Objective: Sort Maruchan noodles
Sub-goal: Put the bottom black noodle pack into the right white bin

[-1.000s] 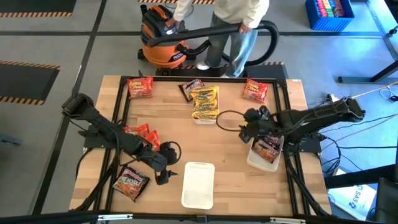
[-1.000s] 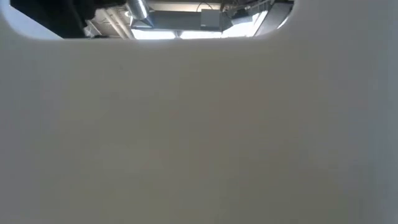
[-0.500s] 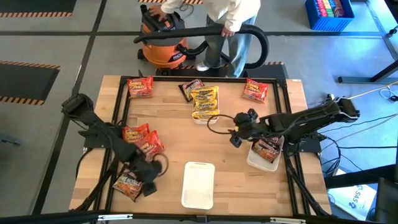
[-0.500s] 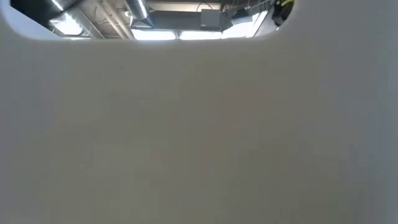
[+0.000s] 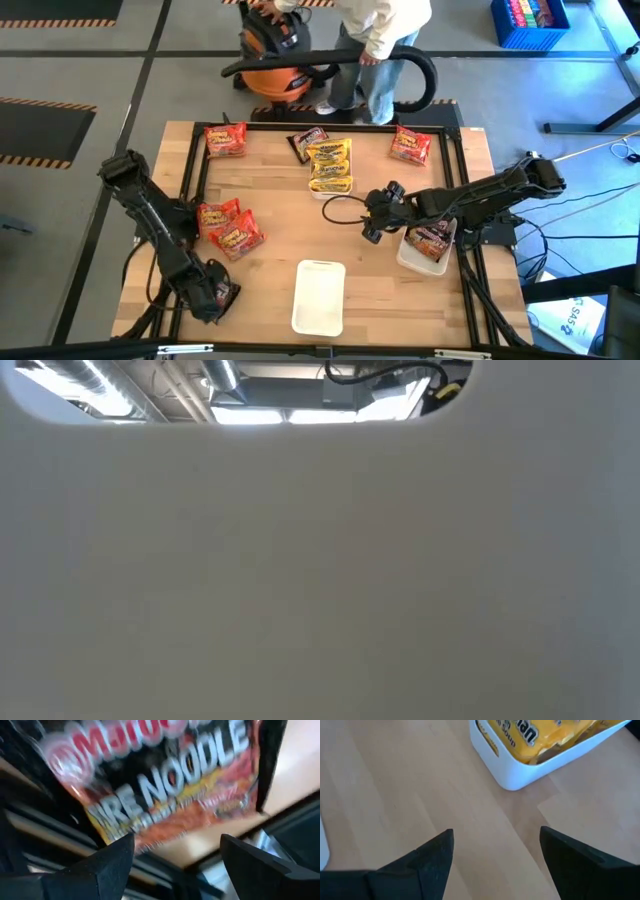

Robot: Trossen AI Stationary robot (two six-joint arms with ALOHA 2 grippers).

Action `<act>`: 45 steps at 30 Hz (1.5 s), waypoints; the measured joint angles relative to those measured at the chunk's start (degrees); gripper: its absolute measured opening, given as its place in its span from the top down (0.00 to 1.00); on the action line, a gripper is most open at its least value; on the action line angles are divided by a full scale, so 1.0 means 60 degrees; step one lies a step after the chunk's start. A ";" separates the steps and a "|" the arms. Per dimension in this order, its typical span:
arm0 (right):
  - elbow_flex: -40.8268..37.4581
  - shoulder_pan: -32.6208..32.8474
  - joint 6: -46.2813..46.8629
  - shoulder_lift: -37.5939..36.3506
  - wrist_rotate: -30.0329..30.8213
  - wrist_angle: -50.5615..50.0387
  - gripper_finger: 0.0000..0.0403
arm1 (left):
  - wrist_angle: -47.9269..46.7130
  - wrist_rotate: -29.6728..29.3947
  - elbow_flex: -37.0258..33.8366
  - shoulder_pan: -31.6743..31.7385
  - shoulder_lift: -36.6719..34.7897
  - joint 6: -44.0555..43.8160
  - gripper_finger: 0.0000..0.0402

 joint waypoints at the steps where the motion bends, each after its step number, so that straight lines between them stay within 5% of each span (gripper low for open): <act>1: 0.0000 0.0000 0.0000 0.0000 -0.0039 0.0011 0.32 | -0.0068 -0.0304 0.0000 -0.0005 0.0000 0.0204 0.28; 18: 0.0000 0.0000 0.0007 0.0000 -0.0052 0.0003 0.32 | 0.1556 -0.3146 0.0031 0.1633 0.0810 0.3198 0.28; 33: 0.0000 0.0000 0.0015 -0.0004 -0.0062 -0.0005 0.32 | 0.2191 -0.5986 -0.0006 0.3648 0.1162 0.3440 0.28; 45: 0.0011 0.0000 0.0040 0.0453 -0.0876 0.0748 0.32 | 0.3396 -0.6944 -0.0025 0.5458 0.1180 0.6743 0.28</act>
